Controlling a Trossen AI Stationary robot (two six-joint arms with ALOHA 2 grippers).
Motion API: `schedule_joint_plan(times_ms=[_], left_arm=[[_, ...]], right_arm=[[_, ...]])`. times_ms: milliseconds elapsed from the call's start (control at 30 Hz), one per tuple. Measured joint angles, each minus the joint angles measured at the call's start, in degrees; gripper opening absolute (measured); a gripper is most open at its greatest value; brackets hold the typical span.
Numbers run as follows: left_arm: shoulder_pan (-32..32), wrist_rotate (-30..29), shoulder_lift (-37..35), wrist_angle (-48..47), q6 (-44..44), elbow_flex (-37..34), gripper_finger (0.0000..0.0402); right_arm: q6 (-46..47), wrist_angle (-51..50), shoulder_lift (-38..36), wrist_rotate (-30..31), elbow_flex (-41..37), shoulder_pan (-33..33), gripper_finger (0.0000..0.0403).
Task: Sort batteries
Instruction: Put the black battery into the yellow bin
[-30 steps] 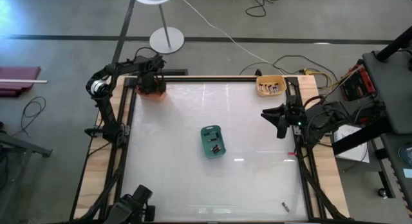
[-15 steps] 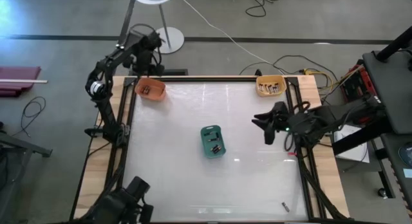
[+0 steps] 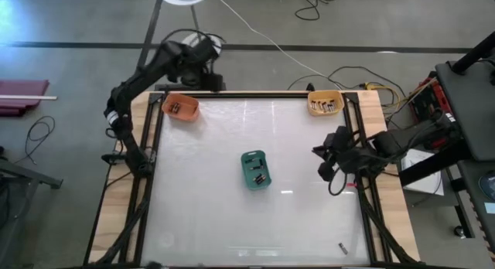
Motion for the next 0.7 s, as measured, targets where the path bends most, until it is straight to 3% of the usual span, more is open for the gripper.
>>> schedule_joint_plan(times_ms=[167,300,400,567,700], left_arm=[[-11.4,-0.6,0.0,2.5,0.4,4.5,0.0115],[-22.8,-2.9,0.0,3.6,0.2,7.6,0.0115],[-32.6,-6.6,-0.2,3.7,-1.2,8.8,0.0115],[-47.9,-13.6,-0.9,5.1,-4.4,7.8,0.0115],[-58.2,-14.3,-0.4,6.1,-10.6,5.5,0.0115]], right_arm=[[6.7,-10.7,0.8,-5.4,-1.7,0.1,0.0014],[13.9,-10.1,0.8,-8.4,-4.9,0.1,0.0023],[17.1,-7.8,2.2,-14.0,-6.7,0.0,0.0041],[22.2,-6.2,10.8,-23.1,-7.0,0.2,0.0090],[29.5,-2.9,19.9,-27.4,-4.6,3.7,0.0131]])
